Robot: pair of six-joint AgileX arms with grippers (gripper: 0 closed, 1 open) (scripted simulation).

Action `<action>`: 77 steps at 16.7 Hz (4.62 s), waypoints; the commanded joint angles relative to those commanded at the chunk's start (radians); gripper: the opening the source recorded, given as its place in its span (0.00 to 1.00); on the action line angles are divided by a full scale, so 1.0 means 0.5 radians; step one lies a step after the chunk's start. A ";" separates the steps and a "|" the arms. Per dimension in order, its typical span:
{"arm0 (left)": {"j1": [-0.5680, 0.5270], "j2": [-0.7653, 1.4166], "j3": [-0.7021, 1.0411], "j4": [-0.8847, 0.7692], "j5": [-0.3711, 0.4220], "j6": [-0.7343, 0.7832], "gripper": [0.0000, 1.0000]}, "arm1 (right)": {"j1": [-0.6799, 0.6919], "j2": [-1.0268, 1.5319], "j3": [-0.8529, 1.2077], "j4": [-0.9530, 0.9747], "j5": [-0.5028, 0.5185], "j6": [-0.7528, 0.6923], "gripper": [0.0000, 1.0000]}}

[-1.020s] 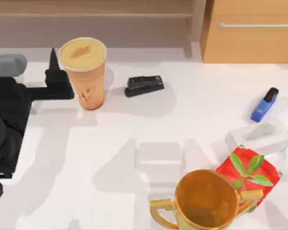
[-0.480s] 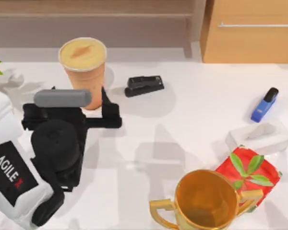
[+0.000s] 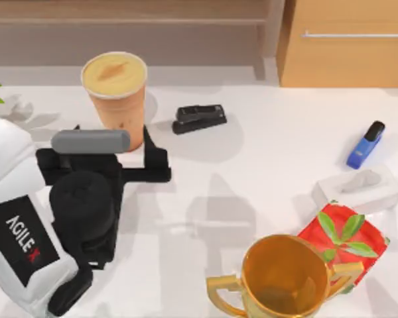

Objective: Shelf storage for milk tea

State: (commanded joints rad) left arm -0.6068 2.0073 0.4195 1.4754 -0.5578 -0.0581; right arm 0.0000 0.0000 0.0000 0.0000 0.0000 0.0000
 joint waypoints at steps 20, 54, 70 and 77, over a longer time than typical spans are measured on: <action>0.249 0.297 0.590 -0.274 0.257 0.028 0.62 | 0.000 0.000 0.000 0.000 0.000 0.000 1.00; 0.170 0.034 0.768 -0.435 0.311 0.027 0.00 | 0.000 0.000 0.000 0.000 0.000 0.000 1.00; 0.315 -0.246 1.794 -1.914 0.399 0.030 0.00 | 0.000 0.000 0.000 0.000 0.000 0.000 1.00; 0.379 -0.242 1.989 -2.194 0.381 0.058 0.00 | 0.000 0.000 0.000 0.000 0.000 0.000 1.00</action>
State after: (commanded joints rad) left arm -0.4174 1.8861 1.4142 0.3783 -0.3672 -0.0292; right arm 0.0000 0.0000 0.0000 0.0000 0.0000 0.0000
